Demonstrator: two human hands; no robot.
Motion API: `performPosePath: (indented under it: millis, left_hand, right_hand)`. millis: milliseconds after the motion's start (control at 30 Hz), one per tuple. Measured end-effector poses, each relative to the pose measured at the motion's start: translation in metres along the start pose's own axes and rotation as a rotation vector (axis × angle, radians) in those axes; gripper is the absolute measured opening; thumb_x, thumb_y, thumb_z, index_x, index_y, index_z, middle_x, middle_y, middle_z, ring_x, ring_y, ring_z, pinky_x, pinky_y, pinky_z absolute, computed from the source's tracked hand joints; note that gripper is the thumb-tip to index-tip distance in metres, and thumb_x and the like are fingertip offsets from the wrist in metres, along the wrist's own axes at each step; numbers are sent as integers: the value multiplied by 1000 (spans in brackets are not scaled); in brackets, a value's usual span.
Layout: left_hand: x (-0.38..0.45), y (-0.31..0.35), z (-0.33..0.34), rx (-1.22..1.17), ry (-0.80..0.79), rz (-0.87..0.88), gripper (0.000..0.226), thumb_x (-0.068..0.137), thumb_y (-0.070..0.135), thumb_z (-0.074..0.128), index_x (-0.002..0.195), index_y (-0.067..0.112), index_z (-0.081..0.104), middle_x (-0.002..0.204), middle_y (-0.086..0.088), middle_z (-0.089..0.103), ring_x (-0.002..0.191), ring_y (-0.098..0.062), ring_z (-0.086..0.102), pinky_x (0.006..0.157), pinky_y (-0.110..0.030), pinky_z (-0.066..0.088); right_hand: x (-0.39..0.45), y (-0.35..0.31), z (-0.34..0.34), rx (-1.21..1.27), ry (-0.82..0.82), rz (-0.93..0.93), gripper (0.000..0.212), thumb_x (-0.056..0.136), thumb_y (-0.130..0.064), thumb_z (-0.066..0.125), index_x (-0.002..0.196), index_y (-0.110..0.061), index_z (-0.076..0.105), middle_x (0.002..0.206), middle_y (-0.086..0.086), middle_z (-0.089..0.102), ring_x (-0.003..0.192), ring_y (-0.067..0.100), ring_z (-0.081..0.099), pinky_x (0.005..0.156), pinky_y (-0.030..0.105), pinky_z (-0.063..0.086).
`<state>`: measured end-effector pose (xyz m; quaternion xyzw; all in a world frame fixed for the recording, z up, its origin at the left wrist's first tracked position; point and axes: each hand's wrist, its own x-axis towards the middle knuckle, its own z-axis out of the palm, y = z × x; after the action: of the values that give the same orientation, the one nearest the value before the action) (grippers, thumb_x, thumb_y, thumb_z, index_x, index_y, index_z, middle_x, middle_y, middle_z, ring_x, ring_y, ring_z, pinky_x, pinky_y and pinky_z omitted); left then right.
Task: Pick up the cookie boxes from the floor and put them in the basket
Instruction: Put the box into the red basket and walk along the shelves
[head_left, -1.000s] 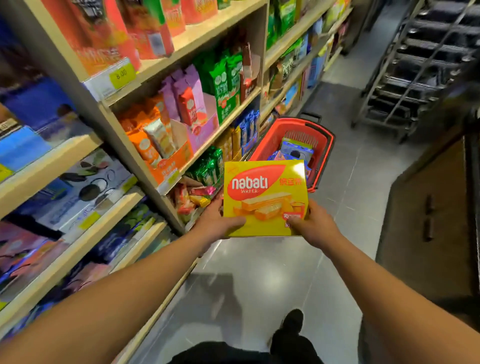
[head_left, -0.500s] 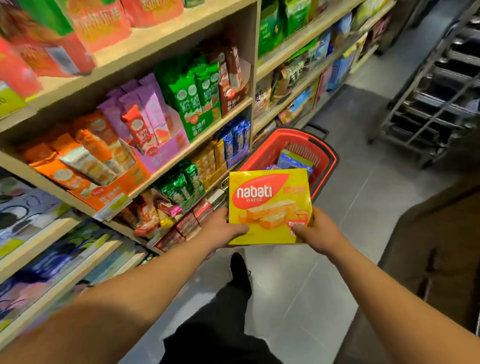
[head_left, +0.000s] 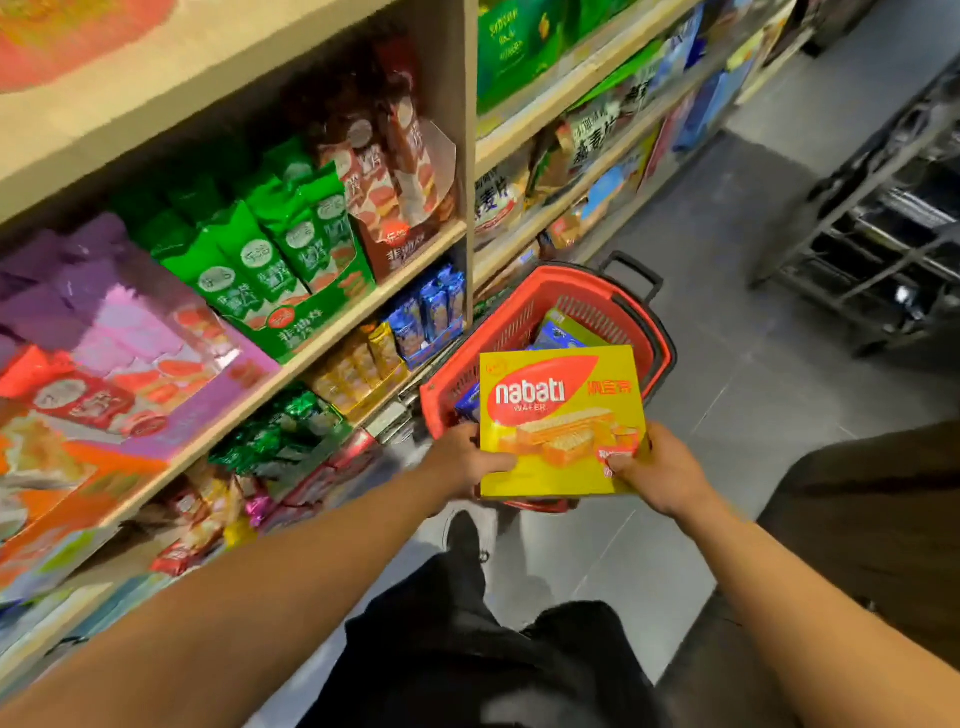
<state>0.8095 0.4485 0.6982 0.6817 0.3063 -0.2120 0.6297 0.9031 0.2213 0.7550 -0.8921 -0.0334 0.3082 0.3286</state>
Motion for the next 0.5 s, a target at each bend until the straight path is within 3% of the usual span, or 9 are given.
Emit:
performPosePath:
  millis: [100, 200, 267, 333, 433, 500]
  left_hand:
    - [26, 18, 12, -7, -28, -67, 42, 77, 25, 77, 116, 19, 64, 111, 1, 69, 100, -22, 67, 88, -41, 55]
    - [57, 29, 33, -53, 7, -128, 42, 80, 22, 75, 118, 19, 60, 112, -2, 68, 97, -21, 67, 80, -37, 57]
    - [70, 31, 48, -96, 21, -143, 36, 81, 16, 73, 115, 19, 61, 111, -5, 69, 90, -19, 67, 70, -29, 55]
    - [89, 29, 68, -141, 86, -179, 35, 78, 15, 75, 112, 16, 66, 106, -4, 71, 88, -18, 66, 72, -28, 55]
    - [115, 25, 101, -149, 198, -281, 37, 70, 28, 78, 105, 22, 69, 101, -1, 72, 88, -20, 68, 77, -34, 55]
    - [137, 17, 126, -251, 230, -359, 28, 74, 21, 78, 99, 24, 68, 105, -7, 72, 91, -25, 69, 82, -42, 56]
  right_hand:
    - [30, 5, -21, -6, -15, 4, 31, 82, -12, 70, 78, -35, 48, 90, -7, 60, 83, 18, 55, 70, 29, 38]
    - [75, 21, -40, -30, -109, 0, 26, 84, -14, 68, 79, -34, 52, 86, -10, 62, 83, 18, 58, 66, 28, 40]
    - [103, 34, -46, -61, -171, 2, 17, 85, -15, 68, 84, -28, 57, 89, -4, 65, 86, 22, 60, 67, 27, 41]
    - [140, 50, -53, -108, -244, 1, 10, 85, -18, 67, 93, -21, 62, 92, -1, 66, 88, 23, 61, 69, 27, 40]
    - [194, 73, -62, -175, -339, 12, 26, 85, -22, 67, 110, -17, 63, 98, 0, 68, 90, 23, 62, 73, 29, 41]
    - [228, 83, -66, -210, -447, -8, 28, 87, -14, 65, 115, -13, 62, 102, 5, 69, 92, 24, 64, 77, 34, 46]
